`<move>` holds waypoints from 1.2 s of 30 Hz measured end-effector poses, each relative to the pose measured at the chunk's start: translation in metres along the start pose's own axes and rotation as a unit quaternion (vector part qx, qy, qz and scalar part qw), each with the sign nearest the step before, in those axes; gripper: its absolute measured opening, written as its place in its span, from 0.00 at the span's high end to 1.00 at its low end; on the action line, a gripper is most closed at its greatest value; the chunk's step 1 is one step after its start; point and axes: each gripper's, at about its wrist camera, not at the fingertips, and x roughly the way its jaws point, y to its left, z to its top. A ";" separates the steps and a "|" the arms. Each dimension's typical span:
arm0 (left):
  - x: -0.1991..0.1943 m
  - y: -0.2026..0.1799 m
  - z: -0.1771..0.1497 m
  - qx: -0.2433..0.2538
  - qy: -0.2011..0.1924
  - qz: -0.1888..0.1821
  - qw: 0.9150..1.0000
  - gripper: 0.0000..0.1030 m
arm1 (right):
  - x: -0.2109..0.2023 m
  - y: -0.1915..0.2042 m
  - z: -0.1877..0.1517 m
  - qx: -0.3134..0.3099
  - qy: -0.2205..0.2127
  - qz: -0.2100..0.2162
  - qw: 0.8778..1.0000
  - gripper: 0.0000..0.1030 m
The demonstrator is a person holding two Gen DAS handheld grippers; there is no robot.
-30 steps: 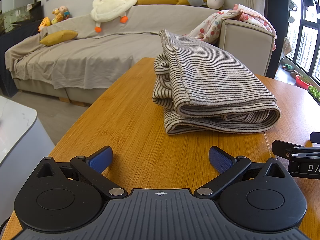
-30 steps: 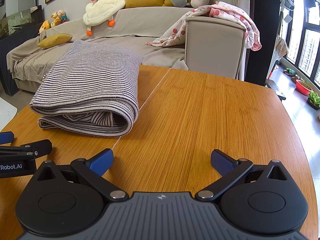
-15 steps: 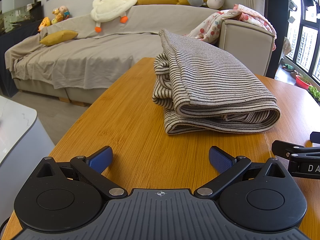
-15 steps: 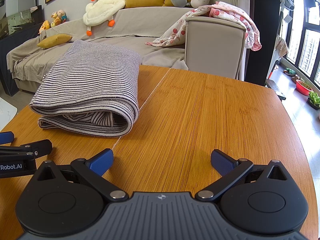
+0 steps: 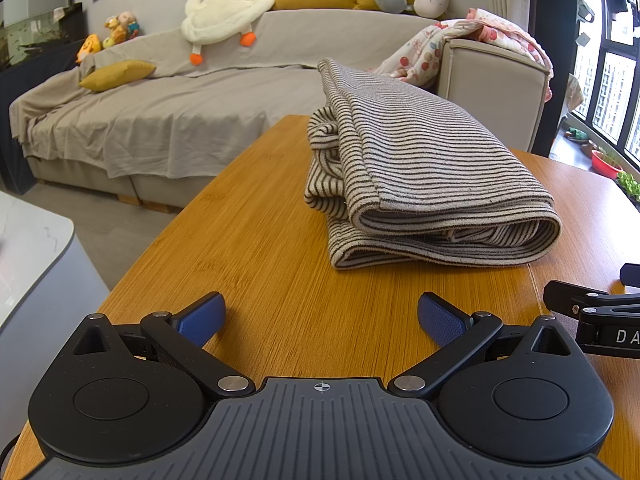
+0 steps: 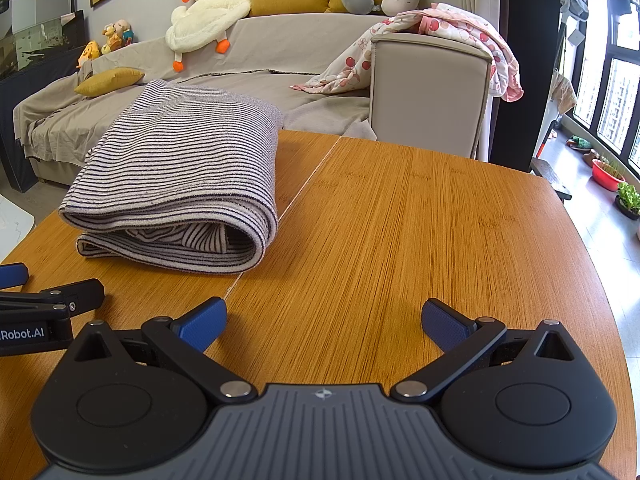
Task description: Fold clothes
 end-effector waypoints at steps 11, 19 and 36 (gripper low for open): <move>0.000 0.000 0.000 0.000 0.000 0.000 1.000 0.00 | 0.000 0.000 0.000 0.000 0.000 0.000 1.000 0.00; 0.000 0.000 0.000 0.000 0.000 0.000 1.000 0.00 | 0.000 0.000 0.000 0.000 0.000 0.000 1.000 0.00; 0.000 0.005 0.000 0.015 -0.001 -0.021 1.000 0.00 | 0.000 -0.001 0.000 0.000 0.000 0.000 1.000 0.00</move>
